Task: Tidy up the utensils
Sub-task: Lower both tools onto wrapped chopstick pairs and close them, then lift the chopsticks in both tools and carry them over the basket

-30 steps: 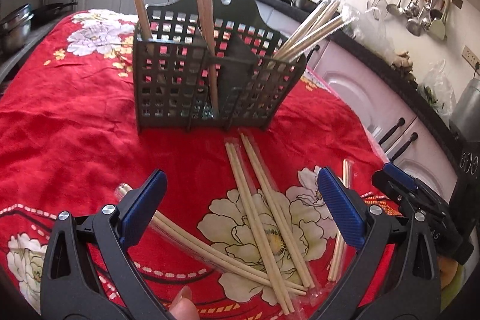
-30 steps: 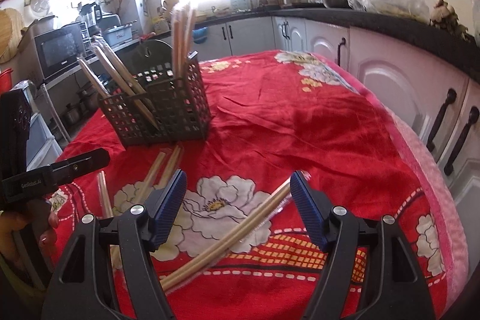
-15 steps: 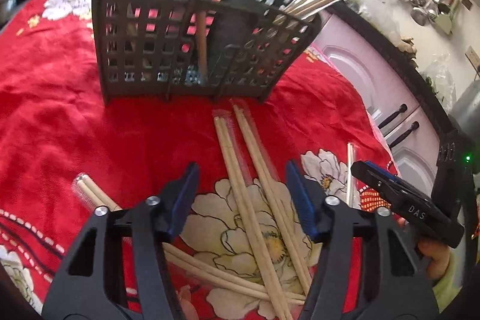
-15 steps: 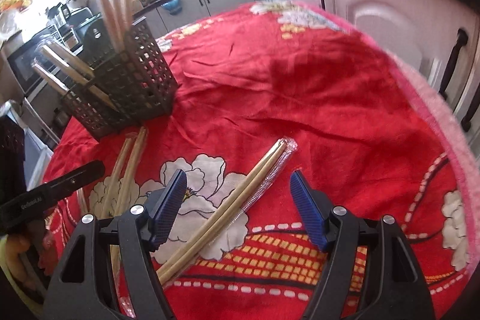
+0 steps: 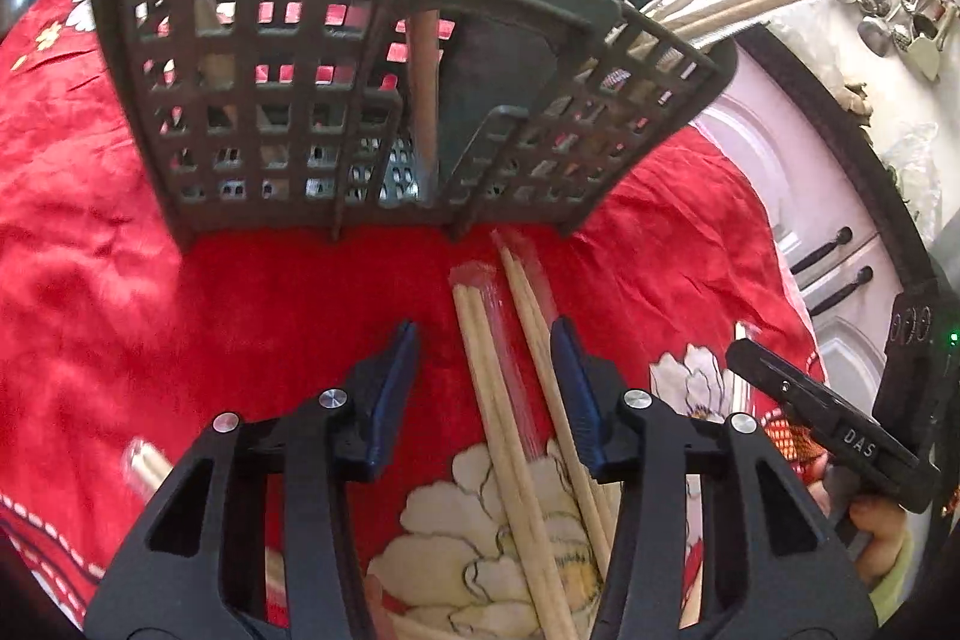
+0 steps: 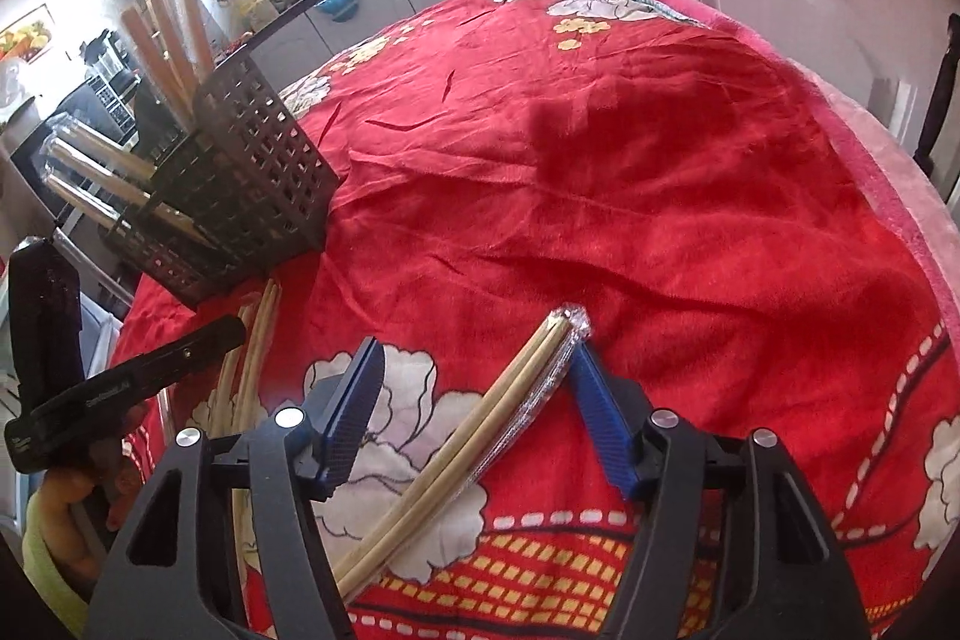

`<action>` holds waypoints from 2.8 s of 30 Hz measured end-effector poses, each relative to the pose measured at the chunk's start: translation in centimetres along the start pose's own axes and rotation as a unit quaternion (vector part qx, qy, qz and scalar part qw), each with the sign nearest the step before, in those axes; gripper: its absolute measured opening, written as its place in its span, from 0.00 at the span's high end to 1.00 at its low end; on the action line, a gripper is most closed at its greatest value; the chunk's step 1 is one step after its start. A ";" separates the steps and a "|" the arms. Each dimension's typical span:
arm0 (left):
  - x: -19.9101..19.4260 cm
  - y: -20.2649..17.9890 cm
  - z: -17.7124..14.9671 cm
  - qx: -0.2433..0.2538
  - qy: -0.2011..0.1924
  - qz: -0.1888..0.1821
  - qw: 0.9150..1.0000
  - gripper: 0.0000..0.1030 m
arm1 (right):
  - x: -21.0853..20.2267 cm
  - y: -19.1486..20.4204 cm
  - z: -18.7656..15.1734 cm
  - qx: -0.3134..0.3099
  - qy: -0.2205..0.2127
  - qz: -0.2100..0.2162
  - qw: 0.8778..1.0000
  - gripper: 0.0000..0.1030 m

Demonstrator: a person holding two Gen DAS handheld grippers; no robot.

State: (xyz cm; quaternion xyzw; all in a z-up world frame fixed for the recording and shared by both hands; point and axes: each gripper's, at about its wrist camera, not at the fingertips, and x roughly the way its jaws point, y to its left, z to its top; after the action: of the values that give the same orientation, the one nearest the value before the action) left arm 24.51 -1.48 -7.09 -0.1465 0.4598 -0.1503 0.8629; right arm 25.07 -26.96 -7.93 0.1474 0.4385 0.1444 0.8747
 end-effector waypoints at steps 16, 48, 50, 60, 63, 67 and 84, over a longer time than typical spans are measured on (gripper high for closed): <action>0.8 1.0 1.3 -0.031 -0.017 0.009 0.999 0.78 | 0.8 -2.2 1.2 0.038 -0.008 0.016 0.999 0.83; -14.4 1.0 2.4 0.010 -0.161 -0.060 0.985 0.97 | -9.5 9.4 2.8 -0.126 -0.120 0.100 0.980 0.95; -15.2 0.6 2.5 0.014 -0.171 -0.062 0.983 0.97 | -10.5 10.5 3.0 -0.138 -0.132 0.108 0.976 0.95; -19.5 -0.7 3.7 0.030 -0.231 -0.061 0.971 0.97 | -13.9 14.6 4.0 -0.181 -0.183 0.126 0.958 0.95; -20.5 -0.9 4.3 0.035 -0.245 -0.063 0.967 0.97 | -14.3 15.4 4.5 -0.187 -0.193 0.129 0.955 0.95; -21.7 -1.3 5.1 0.040 -0.263 -0.065 0.962 0.97 | -14.5 16.3 5.1 -0.191 -0.201 0.131 0.952 0.95; -25.0 -4.6 9.4 0.072 -0.331 -0.041 0.940 0.97 | -16.6 18.9 8.3 -0.199 -0.252 0.146 0.936 0.95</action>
State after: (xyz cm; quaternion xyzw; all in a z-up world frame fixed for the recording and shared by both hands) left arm 18.53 5.22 18.46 -0.1437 0.1292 -0.1610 0.9678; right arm 19.92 -17.07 16.09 0.0642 0.1398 0.3132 0.9371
